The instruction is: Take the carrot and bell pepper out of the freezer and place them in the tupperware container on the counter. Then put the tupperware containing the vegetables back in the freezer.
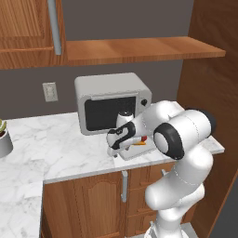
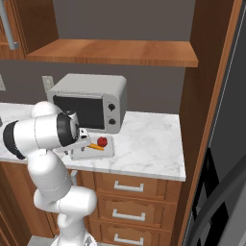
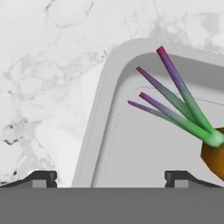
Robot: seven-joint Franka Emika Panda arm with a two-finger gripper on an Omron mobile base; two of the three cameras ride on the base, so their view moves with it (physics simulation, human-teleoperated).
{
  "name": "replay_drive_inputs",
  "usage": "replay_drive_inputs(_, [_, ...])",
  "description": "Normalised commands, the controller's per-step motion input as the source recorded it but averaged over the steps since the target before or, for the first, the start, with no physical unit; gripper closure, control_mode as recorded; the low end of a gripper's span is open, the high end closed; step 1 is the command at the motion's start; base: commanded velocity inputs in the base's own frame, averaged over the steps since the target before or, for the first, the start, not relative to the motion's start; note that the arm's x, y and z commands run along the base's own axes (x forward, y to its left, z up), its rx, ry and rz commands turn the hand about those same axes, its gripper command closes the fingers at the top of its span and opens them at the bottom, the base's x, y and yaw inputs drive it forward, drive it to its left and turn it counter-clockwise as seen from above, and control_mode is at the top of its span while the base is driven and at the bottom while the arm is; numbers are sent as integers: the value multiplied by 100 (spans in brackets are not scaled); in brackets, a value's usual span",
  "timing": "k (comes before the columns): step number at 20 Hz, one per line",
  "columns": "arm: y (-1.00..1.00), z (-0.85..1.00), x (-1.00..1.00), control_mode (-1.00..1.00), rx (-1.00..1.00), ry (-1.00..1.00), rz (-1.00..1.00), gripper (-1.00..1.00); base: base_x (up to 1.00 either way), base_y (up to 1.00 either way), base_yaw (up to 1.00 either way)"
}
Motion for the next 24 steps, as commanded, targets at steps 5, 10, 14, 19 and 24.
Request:
replay_drive_inputs(5, [0,-29,0,-100,0,-1,0,-100,0,0,0])
replay_drive_inputs(10, [9,-33,-7,-100,-1,-7,0,-100,0,0,0])
replay_drive_inputs(14, [21,-45,-10,-100,-2,-11,0,100,0,0,0])
replay_drive_inputs(19, [10,-43,0,-100,0,-7,0,100,0,0,0])
replay_drive_inputs(24, [0,-21,-4,-100,0,-8,0,100,0,0,0])
